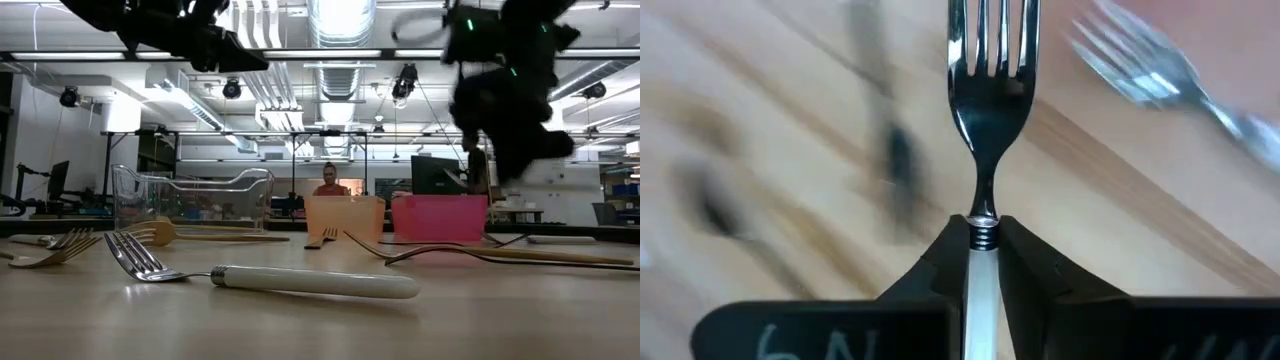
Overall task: Sort silverware by color (type)
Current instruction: Put the white fork into the red bin
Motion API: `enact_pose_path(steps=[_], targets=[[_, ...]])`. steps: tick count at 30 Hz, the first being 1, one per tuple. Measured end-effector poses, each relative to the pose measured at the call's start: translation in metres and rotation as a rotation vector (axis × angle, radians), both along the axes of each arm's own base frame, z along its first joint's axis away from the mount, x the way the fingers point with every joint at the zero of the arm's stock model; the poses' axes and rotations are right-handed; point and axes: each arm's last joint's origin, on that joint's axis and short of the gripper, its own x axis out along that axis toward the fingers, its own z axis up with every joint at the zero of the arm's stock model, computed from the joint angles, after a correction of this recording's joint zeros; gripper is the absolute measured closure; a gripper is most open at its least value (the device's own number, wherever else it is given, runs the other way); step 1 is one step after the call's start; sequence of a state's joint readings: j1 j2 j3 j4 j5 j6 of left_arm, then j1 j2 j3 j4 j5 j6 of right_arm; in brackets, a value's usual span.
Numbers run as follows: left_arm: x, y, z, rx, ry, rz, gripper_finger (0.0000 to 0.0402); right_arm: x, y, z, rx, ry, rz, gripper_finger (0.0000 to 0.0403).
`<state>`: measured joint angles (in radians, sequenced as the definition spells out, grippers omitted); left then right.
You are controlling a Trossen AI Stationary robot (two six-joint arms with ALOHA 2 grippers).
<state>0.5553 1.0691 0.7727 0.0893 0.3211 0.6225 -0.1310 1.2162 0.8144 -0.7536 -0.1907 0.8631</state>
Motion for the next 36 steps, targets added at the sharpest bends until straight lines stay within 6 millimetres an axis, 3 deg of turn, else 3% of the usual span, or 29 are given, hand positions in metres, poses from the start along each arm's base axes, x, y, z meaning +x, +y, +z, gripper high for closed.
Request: enact_pose_path(steps=[7, 15, 22, 26, 31, 36], targets=[[-0.002, 0.003, 0.004, 0.016, -0.032, 0.014, 0.0401, 0.036, -0.022, 0.057, -0.15, -0.155, -0.169, 0.0378], [-0.003, 0.006, 0.002, 0.028, -0.002, 0.135, 0.0401, 0.075, -0.084, 0.1, -0.164, -0.196, -0.406, 0.0378], [-0.006, 0.008, -0.002, 0.05, 0.057, 0.237, 0.0401, 0.086, -0.151, 0.104, -0.148, 0.027, -0.459, 0.0378], [-0.006, 0.008, -0.001, 0.053, 0.054, 0.236, 0.0401, 0.085, -0.18, 0.099, -0.12, 0.133, -0.477, 0.0378], [-0.006, 0.008, -0.002, 0.051, 0.056, 0.236, 0.0401, 0.081, -0.198, 0.095, -0.072, 0.228, -0.487, 0.0378], [-0.006, 0.008, -0.002, 0.049, 0.061, 0.236, 0.0401, 0.077, -0.203, 0.089, -0.017, 0.241, -0.501, 0.0378]])
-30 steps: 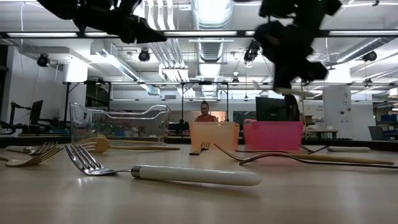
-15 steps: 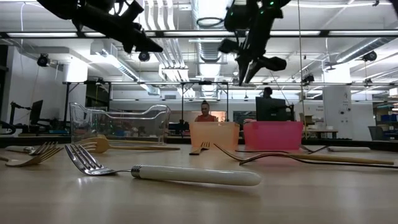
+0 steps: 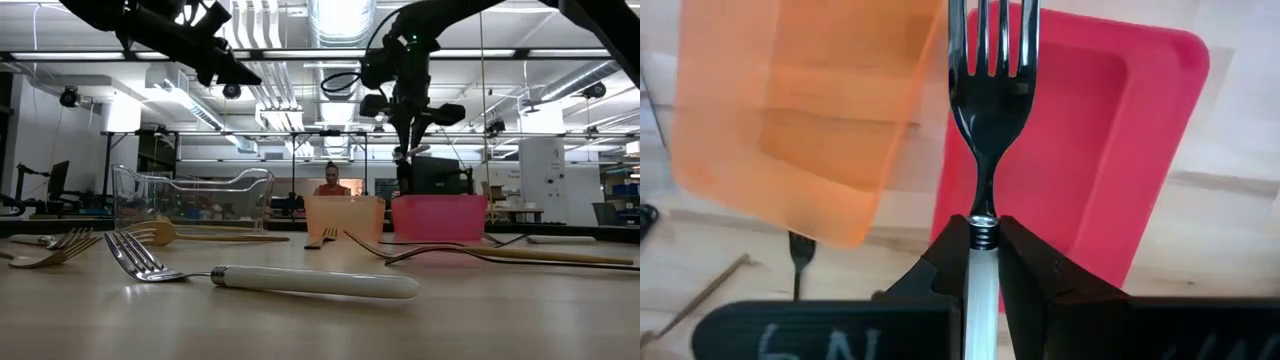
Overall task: Sort silverware by color (type)
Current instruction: Put the white fork into the red bin
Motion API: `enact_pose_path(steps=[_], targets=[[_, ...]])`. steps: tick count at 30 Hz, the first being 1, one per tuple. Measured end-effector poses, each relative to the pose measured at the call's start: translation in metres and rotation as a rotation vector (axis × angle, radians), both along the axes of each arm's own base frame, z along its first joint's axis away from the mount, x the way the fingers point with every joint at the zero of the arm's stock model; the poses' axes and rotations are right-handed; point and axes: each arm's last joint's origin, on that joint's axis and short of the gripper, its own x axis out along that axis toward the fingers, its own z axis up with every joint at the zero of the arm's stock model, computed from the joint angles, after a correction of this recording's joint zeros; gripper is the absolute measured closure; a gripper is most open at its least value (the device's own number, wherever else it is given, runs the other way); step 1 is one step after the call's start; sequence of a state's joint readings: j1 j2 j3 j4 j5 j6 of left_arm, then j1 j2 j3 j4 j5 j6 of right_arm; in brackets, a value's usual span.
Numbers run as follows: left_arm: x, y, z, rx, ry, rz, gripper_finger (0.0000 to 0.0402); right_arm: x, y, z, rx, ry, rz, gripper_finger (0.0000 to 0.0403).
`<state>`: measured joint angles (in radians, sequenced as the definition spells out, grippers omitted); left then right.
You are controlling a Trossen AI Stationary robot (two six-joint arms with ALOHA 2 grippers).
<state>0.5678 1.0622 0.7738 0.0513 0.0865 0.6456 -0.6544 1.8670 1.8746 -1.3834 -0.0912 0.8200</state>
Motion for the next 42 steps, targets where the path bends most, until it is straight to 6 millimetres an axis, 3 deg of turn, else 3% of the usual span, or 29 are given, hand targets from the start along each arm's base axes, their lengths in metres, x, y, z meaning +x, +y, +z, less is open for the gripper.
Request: enact_pose_path(steps=[7, 15, 30, 42], targets=[[0.0, 0.0, 0.0, 0.0, 0.0, 0.0, 0.0401, -0.004, 0.002, -0.022, 0.041, 0.033, 0.001, 0.0378], [0.0, 0.0, 0.0, -0.001, -0.001, -0.001, 0.0401, 0.001, -0.004, -0.046, -0.025, 0.003, 0.001, 0.0378], [0.0, 0.0, 0.0, -0.003, -0.002, -0.001, 0.0401, -0.004, 0.002, -0.067, 0.066, 0.03, -0.054, 0.0378], [0.0, 0.0, 0.0, -0.004, -0.002, -0.001, 0.0401, -0.005, 0.001, -0.067, 0.029, 0.051, -0.065, 0.0378]])
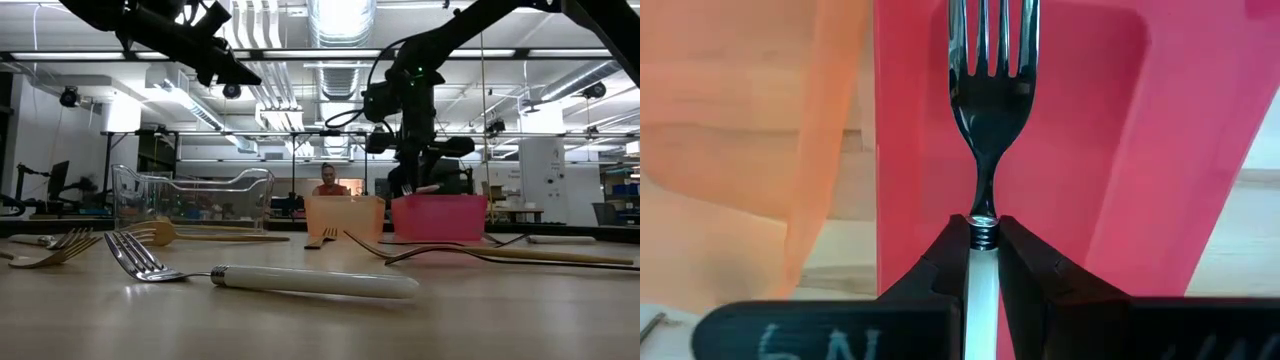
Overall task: Sort silverware by color (type)
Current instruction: Put the white fork into the red bin
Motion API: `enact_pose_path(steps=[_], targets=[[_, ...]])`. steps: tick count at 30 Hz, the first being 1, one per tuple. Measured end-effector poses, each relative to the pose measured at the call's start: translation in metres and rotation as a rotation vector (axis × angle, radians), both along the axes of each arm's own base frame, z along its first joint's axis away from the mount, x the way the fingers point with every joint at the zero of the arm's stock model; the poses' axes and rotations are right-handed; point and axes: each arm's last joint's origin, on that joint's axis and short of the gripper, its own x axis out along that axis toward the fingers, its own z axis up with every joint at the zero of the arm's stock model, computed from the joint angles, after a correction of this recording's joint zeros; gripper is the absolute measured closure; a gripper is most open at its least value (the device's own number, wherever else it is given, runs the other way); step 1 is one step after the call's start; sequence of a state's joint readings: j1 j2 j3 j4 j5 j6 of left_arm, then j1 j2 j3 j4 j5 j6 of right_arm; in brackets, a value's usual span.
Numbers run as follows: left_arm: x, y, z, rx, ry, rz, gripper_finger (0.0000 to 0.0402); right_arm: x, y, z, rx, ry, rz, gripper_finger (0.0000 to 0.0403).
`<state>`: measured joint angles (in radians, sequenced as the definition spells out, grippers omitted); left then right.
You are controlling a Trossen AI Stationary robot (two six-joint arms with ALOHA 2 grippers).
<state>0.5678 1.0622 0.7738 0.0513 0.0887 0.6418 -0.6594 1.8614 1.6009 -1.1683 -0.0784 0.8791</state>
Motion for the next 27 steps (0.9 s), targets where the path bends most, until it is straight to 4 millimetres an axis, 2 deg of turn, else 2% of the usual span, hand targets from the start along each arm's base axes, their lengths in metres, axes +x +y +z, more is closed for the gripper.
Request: enact_pose_path(steps=[27], targets=[[0.0, 0.0, 0.0, -0.003, -0.002, 0.001, 0.0401, -0.0002, -0.0017, -0.0008, -0.047, 0.03, 0.0, 0.0378]])
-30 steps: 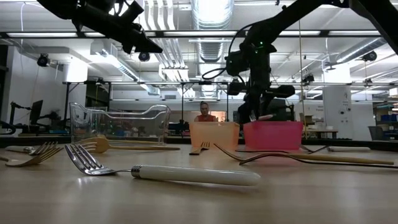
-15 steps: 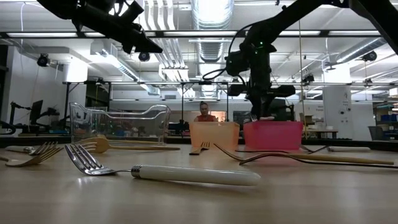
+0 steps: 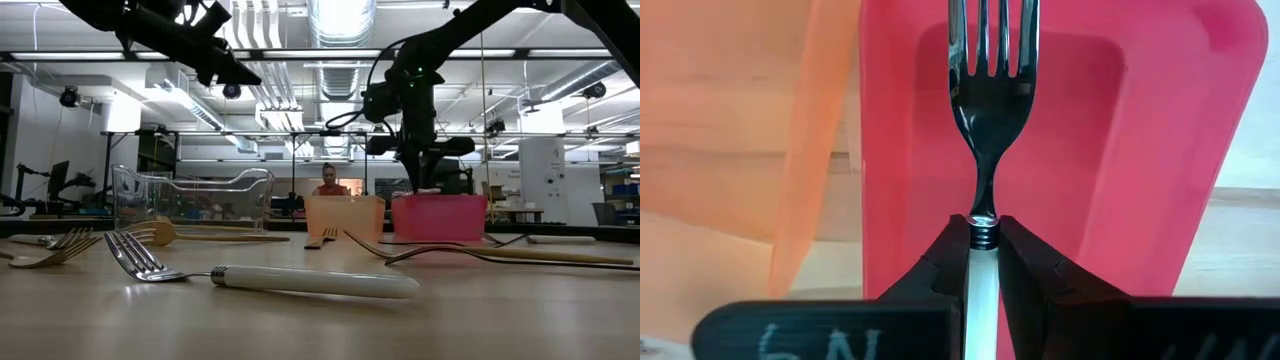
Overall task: Sort silverware by color (type)
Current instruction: Put the white fork into the red bin
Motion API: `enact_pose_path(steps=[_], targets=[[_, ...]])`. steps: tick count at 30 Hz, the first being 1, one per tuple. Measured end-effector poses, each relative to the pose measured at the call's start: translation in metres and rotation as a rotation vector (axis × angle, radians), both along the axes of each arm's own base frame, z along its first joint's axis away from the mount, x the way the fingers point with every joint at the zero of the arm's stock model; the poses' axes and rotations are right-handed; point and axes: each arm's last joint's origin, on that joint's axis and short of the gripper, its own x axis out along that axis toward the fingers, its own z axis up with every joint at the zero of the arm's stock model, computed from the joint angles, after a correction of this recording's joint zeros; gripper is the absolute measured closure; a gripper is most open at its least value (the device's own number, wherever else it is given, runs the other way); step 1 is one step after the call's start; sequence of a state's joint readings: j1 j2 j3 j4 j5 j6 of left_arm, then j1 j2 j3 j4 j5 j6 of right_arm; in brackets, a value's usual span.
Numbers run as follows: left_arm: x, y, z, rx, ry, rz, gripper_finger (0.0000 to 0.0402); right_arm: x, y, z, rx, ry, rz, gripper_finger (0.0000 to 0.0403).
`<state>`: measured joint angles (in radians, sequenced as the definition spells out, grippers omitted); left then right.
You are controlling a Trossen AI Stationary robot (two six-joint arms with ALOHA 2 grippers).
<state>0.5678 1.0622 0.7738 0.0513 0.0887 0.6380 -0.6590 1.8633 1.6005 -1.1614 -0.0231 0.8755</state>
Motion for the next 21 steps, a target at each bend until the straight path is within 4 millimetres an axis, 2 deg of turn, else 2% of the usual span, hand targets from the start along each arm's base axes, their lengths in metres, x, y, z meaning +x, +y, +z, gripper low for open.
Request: enact_pose_path(steps=[10, 21], targets=[[0.0, 0.0, 0.0, 0.0, 0.0, 0.0, 0.0401, 0.0, 0.006, -0.007, 0.018, 0.018, 0.005, 0.0378], [0.0, 0.0, 0.0, 0.0, 0.0, 0.0, 0.0401, -0.002, 0.009, -0.027, 0.02, 0.02, 0.0, 0.0378]])
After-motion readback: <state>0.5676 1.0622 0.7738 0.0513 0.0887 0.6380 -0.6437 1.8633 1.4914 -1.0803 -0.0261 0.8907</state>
